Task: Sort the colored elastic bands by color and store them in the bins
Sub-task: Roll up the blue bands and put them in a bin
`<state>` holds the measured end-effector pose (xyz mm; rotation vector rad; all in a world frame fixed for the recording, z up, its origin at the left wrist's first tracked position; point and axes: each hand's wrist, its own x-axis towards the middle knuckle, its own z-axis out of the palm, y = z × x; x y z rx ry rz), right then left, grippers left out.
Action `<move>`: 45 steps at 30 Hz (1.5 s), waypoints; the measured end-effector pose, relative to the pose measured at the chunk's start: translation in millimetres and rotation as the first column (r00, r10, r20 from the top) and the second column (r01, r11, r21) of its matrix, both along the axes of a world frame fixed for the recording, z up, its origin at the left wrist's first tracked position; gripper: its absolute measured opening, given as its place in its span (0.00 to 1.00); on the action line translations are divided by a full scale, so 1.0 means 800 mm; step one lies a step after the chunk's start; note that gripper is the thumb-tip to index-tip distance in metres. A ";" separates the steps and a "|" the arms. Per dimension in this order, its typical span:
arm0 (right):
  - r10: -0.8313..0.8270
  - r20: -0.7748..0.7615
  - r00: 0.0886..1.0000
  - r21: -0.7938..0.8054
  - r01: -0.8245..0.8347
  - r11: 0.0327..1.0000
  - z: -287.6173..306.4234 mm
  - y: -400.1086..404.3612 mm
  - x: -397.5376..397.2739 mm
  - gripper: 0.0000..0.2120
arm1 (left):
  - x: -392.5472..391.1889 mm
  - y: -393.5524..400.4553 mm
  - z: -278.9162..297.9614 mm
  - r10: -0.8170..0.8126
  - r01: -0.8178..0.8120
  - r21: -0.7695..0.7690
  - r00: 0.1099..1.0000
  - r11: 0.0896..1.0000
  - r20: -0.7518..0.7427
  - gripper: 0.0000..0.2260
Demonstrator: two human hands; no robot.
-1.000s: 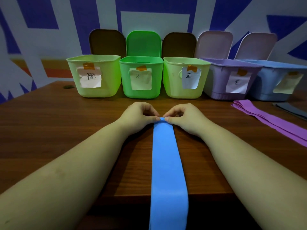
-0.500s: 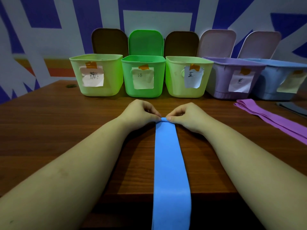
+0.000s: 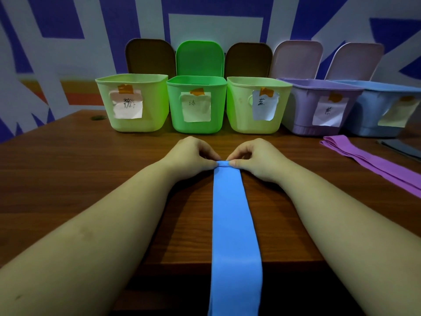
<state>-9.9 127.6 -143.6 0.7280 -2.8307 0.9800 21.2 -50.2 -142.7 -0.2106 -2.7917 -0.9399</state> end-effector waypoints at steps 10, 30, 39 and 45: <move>0.001 -0.134 0.991 0.083 0.011 0.996 0.001 -0.001 0.013 0.03 | 0.007 0.001 0.009 -0.155 0.102 -0.286 0.973 0.953 -0.169 0.07; 0.065 -0.102 0.993 0.032 -0.062 0.998 0.010 0.008 0.023 0.04 | 0.013 -0.001 0.011 -0.138 0.133 -0.089 0.989 0.987 -0.058 0.08; 0.027 -0.113 0.993 0.014 -0.026 1.000 0.006 0.004 0.023 0.03 | 0.018 0.002 0.015 -0.142 0.137 -0.103 0.989 0.985 -0.043 0.07; 0.084 -0.083 0.993 0.126 -0.073 0.989 0.011 0.008 0.027 0.09 | 0.018 0.002 0.014 -0.124 0.117 -0.124 0.991 0.985 -0.054 0.05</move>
